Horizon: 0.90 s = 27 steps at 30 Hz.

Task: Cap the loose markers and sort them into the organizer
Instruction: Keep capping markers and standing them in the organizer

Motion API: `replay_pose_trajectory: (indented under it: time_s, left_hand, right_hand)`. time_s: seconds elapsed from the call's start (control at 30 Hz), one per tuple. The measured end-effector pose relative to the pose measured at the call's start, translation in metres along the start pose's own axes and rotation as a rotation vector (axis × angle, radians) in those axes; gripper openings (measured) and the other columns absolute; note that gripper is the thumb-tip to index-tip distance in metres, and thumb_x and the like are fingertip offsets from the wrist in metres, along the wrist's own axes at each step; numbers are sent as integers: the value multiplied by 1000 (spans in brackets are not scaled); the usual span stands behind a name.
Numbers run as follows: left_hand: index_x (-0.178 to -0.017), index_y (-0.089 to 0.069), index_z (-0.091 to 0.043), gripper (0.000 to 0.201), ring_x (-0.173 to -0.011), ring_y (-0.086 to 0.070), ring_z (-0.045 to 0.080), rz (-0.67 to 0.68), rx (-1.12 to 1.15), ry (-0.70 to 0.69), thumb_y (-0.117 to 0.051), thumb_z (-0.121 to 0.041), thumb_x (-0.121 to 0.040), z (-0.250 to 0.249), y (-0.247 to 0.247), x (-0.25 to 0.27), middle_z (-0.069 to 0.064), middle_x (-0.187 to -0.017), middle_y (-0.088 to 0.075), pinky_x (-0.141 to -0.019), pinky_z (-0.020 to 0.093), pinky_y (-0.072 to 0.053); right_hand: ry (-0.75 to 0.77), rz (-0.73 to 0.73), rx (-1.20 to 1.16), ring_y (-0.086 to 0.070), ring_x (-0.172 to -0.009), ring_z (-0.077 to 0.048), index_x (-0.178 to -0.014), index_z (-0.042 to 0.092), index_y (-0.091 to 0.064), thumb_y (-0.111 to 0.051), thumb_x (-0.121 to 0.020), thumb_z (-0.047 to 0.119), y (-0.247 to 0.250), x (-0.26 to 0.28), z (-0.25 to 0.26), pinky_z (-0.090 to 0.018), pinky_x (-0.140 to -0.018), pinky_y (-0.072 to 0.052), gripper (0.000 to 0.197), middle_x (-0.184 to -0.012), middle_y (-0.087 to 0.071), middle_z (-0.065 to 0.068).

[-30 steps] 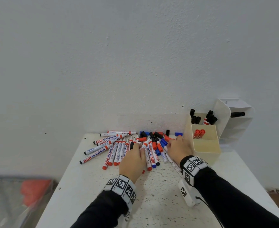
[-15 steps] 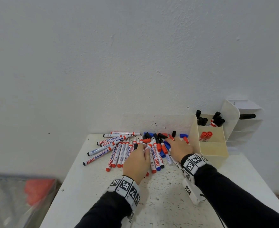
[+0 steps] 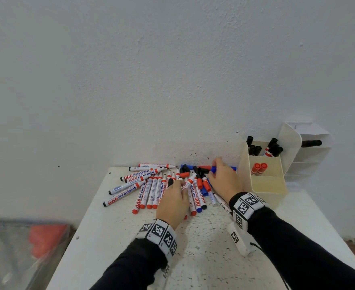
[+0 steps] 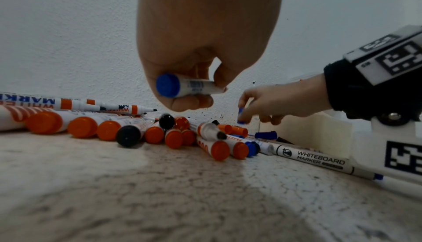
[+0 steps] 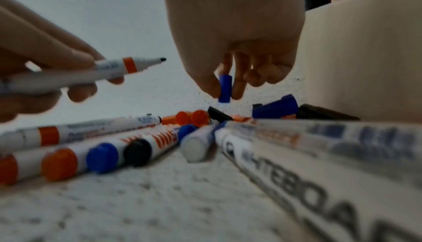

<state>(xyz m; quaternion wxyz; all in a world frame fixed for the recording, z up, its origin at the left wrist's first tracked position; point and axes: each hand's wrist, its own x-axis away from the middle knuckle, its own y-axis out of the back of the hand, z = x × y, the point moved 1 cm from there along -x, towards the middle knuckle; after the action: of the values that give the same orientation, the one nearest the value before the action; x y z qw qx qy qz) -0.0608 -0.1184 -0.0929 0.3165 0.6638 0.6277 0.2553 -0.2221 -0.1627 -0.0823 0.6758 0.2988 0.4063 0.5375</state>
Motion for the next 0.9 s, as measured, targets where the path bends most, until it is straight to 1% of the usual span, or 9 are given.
replay_pose_trajectory:
  time_s: [0.07, 0.17, 0.3, 0.43, 0.53, 0.67, 0.73, 0.83, 0.9]
  left_hand:
    - [-130, -43, -17, 34, -77, -56, 10, 1, 5, 8, -35, -30, -99, 0, 0, 1, 0, -100, -60, -70, 23, -48]
    - [-127, -45, -18, 32, -74, -55, 10, -4, 6, -4, -36, -30, -99, -1, 0, 4, -1, -95, -60, -67, 22, -47]
    - [-127, -47, -17, 31, -61, -44, 3, -31, 30, -31, -37, -27, -99, -4, 1, 7, -5, -82, -54, -54, 14, -34]
    - [-127, -47, -16, 31, -56, -43, 2, -8, 93, -63, -38, -24, -99, -8, 5, 15, -9, -71, -50, -50, 13, -34]
    - [-122, -53, -14, 28, -55, -43, 2, -3, 178, -100, -39, -23, -99, -15, 8, 22, -11, -68, -50, -50, 10, -38]
    - [-87, -59, -20, 23, -43, -39, 2, 18, 330, -100, -40, -24, -99, -23, 10, 25, -8, -56, -45, -44, 13, -30]
    - [-82, -58, -20, 27, -42, -32, 6, 110, 471, -1, -39, -30, -99, -25, 12, 26, -3, -58, -42, -39, 19, -27]
    - [-100, -60, -15, 27, -38, -29, 8, 296, 763, 219, -39, -32, -99, -30, 18, 28, -2, -62, -42, -34, 15, -22]
    - [-104, -59, -13, 28, -34, -29, 6, 353, 854, 260, -40, -32, -98, -34, 21, 29, -2, -61, -42, -33, 13, -22]
  right_hand:
    - [-13, -28, -311, -52, -68, -5, -108, 15, -45, -52, -92, 17, 6, 2, 9, -14, -55, -40, 18, -84, -55, 3]
    - [-43, 48, -548, -54, -76, 0, -107, 18, -45, -54, -92, 18, 10, 8, 21, -10, -58, -43, 17, -87, -53, 9]
    - [-28, 183, -556, -60, -91, -15, -106, 17, -49, -52, -93, 22, 5, 19, 27, -27, -79, -53, 15, -99, -59, -2]
    - [-84, 160, -675, -57, -74, -12, -94, 16, -51, -46, -96, 27, 8, 24, 30, -25, -67, -48, 12, -85, -59, -2]
    - [-109, 206, -557, -48, -60, -16, -82, 11, -53, -38, -97, 39, 7, 24, 31, -27, -59, -40, 35, -65, -50, -4]
    - [-79, 180, -533, -37, -53, -17, -61, 13, -46, -35, -98, 35, 9, 26, 39, -27, -52, -30, 45, -55, -38, -4]
    - [-91, 196, -585, -33, -50, -13, -59, 16, -43, -34, -99, 32, 11, 28, 41, -26, -51, -28, 43, -54, -36, -2]
    - [-111, 224, -636, -31, -50, -12, -59, 17, -40, -34, -98, 29, 14, 33, 42, -26, -51, -27, 41, -53, -33, 0]
    - [-120, 228, -683, -31, -50, -11, -59, 17, -39, -35, -98, 29, 17, 36, 43, -26, -53, -31, 41, -53, -31, 1]
